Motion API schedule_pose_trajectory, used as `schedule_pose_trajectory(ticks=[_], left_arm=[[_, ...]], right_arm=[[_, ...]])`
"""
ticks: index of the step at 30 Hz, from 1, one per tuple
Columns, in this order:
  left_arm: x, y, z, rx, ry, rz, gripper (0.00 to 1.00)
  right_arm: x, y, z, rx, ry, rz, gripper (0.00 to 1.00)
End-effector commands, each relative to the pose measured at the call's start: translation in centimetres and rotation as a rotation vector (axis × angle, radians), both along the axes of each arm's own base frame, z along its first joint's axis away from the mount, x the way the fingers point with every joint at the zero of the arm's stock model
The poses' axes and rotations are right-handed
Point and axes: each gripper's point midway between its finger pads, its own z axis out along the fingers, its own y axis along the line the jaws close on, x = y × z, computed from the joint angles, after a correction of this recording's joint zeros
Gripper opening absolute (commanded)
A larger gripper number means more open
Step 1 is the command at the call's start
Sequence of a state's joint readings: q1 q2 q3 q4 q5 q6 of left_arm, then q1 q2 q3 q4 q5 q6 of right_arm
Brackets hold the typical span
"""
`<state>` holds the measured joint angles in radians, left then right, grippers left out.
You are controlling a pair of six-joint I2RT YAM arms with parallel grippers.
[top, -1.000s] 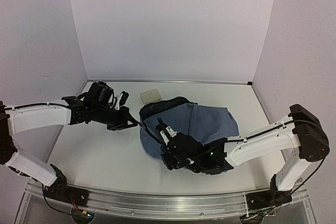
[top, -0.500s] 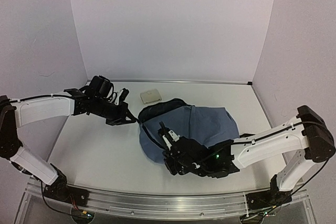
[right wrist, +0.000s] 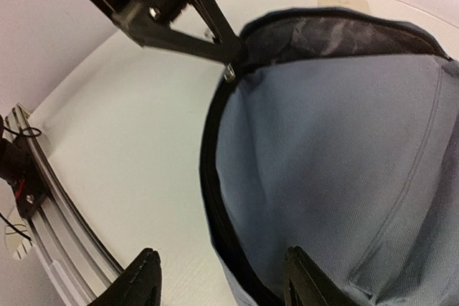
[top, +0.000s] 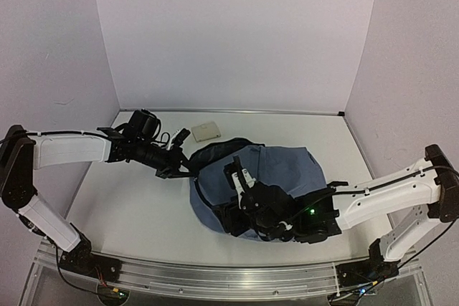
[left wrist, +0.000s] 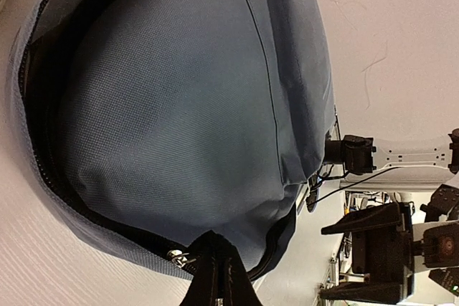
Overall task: Pack the student bag
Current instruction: Zip the student bag at the center of the board.
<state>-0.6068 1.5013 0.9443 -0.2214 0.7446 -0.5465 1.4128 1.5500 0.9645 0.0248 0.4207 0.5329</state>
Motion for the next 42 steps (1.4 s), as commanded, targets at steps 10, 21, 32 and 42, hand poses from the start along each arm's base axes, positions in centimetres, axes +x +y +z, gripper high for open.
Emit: schedule_pose_trajectory(ticks=[10,21,32,42], left_arm=[[-0.4,-0.5,2.3,-0.073,-0.081,-0.035,0.00],[-0.4,-0.1,2.6,-0.066,-0.095,-0.025,0.00],[1.4,0.7,2.4,0.018,-0.130,0.071,0.00],[2.9,1.2,3.0,0.063,-0.177,0.129,0.00]], right_arm=[[4.0,7.1,0.2,0.036,-0.078,-0.040,0.56],[6.2,8.2,-2.6,-0.057,-0.134,-0.088,0.42],[3.9,9.1,-0.8,-0.053,-0.143,0.040,0.00],[-2.3,8.0,1.3,0.016,-0.080,0.182,0.00]])
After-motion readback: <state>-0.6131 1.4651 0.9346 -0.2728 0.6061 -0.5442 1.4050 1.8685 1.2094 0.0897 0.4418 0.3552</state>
